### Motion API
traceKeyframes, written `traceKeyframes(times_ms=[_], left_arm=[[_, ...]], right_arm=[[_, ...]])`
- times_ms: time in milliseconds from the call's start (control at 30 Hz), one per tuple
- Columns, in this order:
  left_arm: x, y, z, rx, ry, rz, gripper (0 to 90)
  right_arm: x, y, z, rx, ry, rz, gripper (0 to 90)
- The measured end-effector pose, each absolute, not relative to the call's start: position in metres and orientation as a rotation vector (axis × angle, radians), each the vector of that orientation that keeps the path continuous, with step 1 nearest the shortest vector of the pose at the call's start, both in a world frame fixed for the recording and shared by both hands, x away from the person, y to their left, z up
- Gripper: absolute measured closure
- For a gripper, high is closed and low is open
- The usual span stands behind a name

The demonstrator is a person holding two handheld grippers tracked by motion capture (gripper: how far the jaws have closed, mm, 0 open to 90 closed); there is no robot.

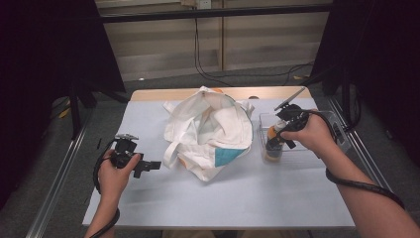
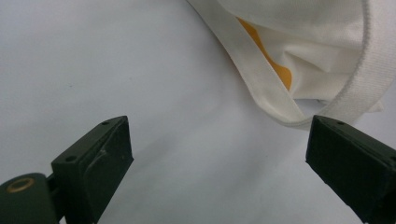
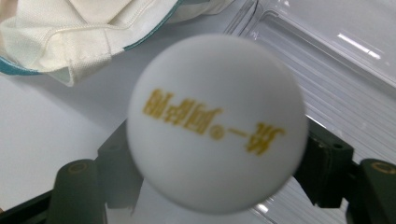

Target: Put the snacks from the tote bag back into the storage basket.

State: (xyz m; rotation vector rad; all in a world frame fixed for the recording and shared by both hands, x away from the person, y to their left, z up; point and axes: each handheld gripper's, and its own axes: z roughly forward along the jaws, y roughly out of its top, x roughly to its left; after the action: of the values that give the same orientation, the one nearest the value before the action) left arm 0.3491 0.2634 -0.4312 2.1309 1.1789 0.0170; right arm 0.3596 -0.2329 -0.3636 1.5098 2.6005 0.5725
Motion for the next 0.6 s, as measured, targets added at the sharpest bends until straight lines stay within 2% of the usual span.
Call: traceKeyframes(times_ms=[333,600], left_arm=[[0.348,0.265,-0.430,2.132,1.177,0.016,7.0],[0.348,0.266,-0.429,2.125,1.183,0.022,7.0]], right_arm=[[0.356,-0.241,-0.360,1.477,2.585,0.576,18.1],[0.350,-0.251,-0.357,1.490,2.577,0.589,16.7]])
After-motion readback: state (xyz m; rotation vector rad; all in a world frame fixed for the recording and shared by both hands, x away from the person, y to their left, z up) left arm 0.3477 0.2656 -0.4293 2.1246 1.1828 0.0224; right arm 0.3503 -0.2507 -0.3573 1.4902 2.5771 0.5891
